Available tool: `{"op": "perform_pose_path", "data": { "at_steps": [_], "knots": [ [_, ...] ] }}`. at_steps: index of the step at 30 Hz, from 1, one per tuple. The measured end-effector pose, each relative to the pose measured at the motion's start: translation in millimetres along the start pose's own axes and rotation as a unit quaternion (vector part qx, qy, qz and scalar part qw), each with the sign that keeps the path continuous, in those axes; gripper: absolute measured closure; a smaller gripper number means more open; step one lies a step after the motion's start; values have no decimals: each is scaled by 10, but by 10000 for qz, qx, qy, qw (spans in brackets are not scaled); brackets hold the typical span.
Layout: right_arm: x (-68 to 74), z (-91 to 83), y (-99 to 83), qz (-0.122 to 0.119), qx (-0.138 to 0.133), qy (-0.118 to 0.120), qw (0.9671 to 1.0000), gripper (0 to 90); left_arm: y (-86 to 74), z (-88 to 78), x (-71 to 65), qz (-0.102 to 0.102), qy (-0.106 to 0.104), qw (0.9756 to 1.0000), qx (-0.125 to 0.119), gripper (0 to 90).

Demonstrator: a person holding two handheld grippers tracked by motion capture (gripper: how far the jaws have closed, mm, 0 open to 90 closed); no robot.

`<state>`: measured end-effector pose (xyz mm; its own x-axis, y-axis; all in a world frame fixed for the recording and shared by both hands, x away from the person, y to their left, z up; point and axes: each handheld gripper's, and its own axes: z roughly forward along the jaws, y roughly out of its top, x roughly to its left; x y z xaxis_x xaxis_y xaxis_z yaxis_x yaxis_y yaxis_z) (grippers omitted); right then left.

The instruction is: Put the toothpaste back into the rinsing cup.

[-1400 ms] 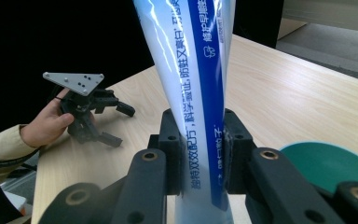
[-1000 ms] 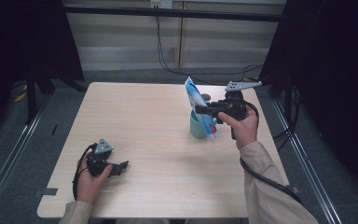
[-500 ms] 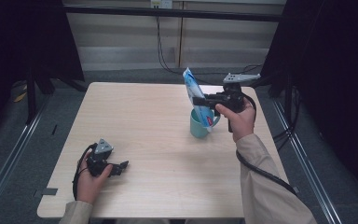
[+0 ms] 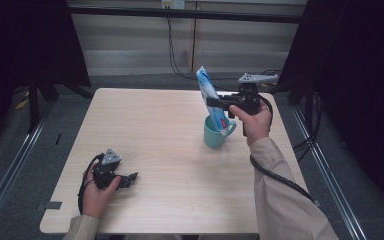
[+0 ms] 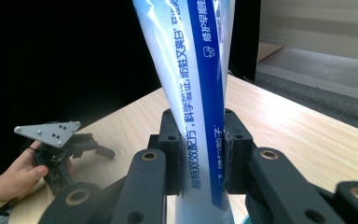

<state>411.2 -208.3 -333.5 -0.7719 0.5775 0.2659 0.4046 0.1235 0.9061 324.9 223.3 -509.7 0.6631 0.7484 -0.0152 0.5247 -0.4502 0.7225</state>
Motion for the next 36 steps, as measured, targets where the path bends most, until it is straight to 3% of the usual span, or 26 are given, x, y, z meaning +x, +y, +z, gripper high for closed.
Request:
{"op": "perform_pose_path", "data": {
  "at_steps": [6, 18, 36],
  "knots": [
    [-41, 23, 41, -47, -67, -127, 9999, 746, 0, 0, 0, 2, -2, 10000, 1, 137],
    [-110, 123, 103, -94, -106, -146, 9998, 744, 1, 0, 1, 2, -9, 10000, -1, 137],
    [-236, 230, 49, -46, -258, -402, 9988, 744, 0, 1, 0, -6, -13, 10000, -10, 137]
  ]
}}
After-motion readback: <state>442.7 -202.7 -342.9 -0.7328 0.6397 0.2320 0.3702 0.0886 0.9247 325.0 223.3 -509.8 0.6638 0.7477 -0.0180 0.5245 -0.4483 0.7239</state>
